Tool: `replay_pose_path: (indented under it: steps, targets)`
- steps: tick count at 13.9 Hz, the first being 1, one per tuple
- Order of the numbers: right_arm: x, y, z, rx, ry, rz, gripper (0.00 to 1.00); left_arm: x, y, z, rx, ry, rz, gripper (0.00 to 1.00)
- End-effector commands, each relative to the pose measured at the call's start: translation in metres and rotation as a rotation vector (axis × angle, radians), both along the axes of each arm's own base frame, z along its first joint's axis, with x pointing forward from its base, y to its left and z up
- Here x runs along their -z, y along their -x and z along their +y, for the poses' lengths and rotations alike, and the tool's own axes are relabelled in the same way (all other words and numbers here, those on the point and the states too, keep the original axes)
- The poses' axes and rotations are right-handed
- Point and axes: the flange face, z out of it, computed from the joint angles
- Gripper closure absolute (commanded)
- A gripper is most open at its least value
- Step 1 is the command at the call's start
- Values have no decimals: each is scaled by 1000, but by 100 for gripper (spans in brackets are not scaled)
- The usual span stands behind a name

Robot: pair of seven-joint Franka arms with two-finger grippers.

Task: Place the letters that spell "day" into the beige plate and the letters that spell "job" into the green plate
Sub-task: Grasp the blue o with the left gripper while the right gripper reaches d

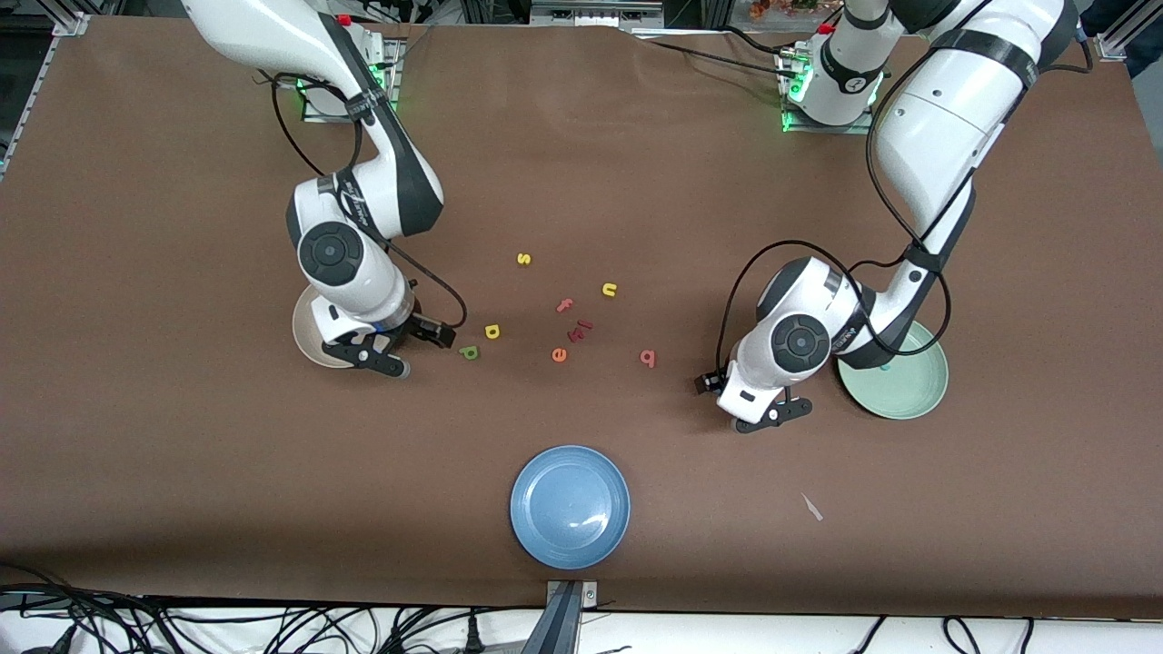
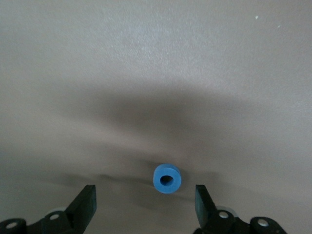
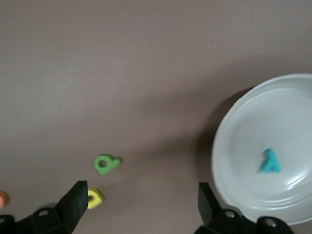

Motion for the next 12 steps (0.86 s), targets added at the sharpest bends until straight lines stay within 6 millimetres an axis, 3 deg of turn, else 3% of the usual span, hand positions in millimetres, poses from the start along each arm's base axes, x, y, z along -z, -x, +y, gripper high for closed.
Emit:
replay_pose_path:
  steps: [1, 2, 5, 6, 8, 12]
  targets:
    - [23, -3, 28, 182, 0, 26, 0, 10, -3, -5, -8, -12, -2, 12]
    - [31, -5, 32, 260, 8, 30, 1, 12, -3, -5, -8, -11, -1, 15]
    - [60, 5, 66, 357, 48, 33, 1, 13, -5, -4, -13, -10, -7, 21]
    - [61, 8, 74, 358, 56, 24, 2, 12, -6, -4, -12, -3, -17, 22]
    - [68, 7, 68, 363, 77, 26, 12, 16, -6, -5, -15, 6, -24, 26]
    - [68, -1, 55, 399, 90, 18, 13, 20, -12, -9, -31, 16, -33, 37]
